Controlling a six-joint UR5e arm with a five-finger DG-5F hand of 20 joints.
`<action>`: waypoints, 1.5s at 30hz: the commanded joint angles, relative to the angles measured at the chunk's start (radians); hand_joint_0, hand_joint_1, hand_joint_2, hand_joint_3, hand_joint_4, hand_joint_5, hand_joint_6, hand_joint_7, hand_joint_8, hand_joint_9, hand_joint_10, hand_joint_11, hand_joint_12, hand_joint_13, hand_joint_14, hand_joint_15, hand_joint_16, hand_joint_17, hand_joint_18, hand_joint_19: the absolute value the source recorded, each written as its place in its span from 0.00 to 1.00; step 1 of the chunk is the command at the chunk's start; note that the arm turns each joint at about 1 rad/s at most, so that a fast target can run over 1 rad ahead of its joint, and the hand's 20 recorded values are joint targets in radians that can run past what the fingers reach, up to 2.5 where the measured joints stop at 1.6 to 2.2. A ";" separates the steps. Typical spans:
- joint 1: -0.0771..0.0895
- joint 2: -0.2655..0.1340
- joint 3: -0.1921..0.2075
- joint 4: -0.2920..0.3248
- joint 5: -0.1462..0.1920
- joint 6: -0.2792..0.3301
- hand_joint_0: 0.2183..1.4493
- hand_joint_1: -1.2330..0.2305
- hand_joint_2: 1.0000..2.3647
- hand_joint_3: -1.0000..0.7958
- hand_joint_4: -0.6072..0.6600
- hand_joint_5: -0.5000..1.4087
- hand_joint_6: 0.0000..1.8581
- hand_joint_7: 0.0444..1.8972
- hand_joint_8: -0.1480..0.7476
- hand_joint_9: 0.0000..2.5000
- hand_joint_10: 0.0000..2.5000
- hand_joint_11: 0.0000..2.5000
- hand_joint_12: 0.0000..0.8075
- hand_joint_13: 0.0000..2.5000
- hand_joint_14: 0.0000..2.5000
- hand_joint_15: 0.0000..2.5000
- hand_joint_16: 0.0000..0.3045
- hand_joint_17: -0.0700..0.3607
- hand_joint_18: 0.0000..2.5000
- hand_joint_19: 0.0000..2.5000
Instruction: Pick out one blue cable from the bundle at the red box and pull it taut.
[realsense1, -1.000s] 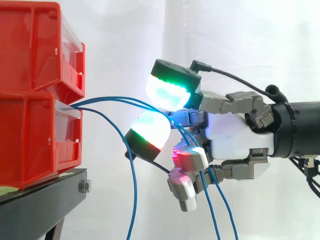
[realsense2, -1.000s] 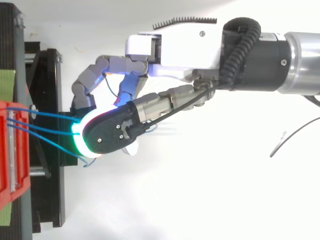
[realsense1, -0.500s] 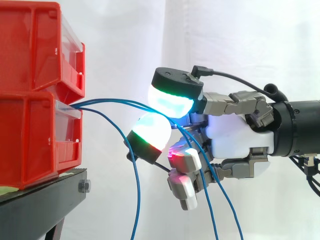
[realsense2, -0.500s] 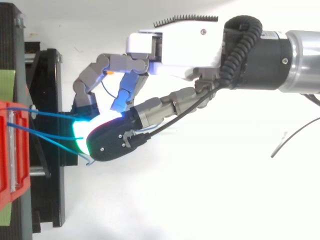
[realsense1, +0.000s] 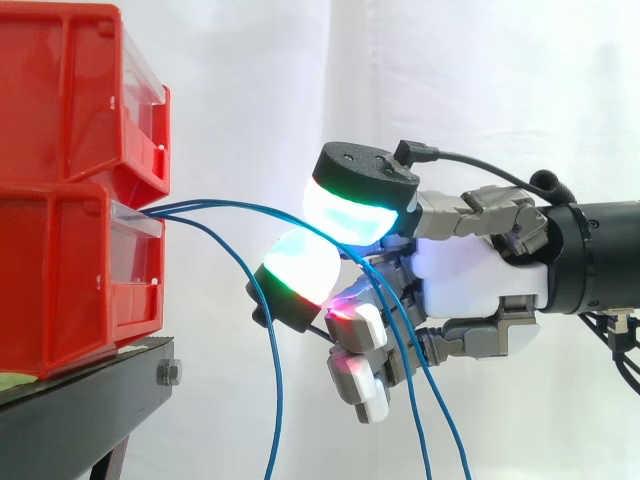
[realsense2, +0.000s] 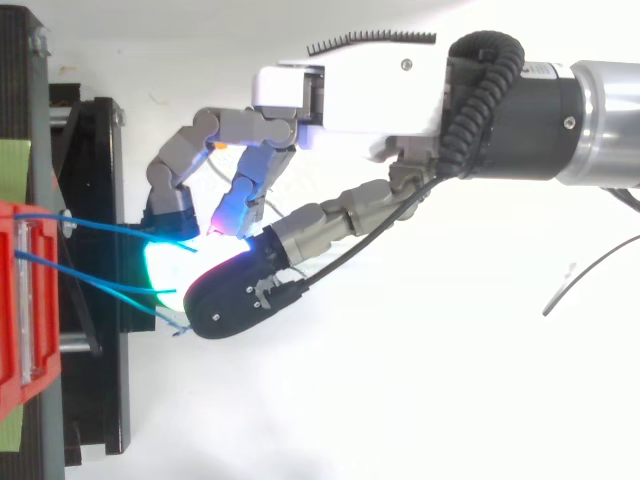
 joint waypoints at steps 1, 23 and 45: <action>0.002 -0.001 0.000 0.000 0.000 0.001 0.35 0.30 0.01 0.37 0.45 0.19 0.50 0.47 0.42 0.42 0.01 0.35 0.40 0.38 0.01 0.30 0.16 0.42 0.30 0.28; 0.002 0.001 0.000 0.000 0.006 -0.002 0.40 0.21 0.00 0.28 0.38 0.19 0.52 0.47 0.40 0.43 0.01 0.36 0.39 0.38 0.01 0.29 0.16 0.41 0.32 0.26; 0.000 -0.001 0.000 0.003 0.006 -0.001 0.31 0.60 0.00 0.28 0.46 0.20 0.47 0.43 0.41 0.44 0.01 0.35 0.41 0.38 0.01 0.30 0.16 0.41 0.29 0.30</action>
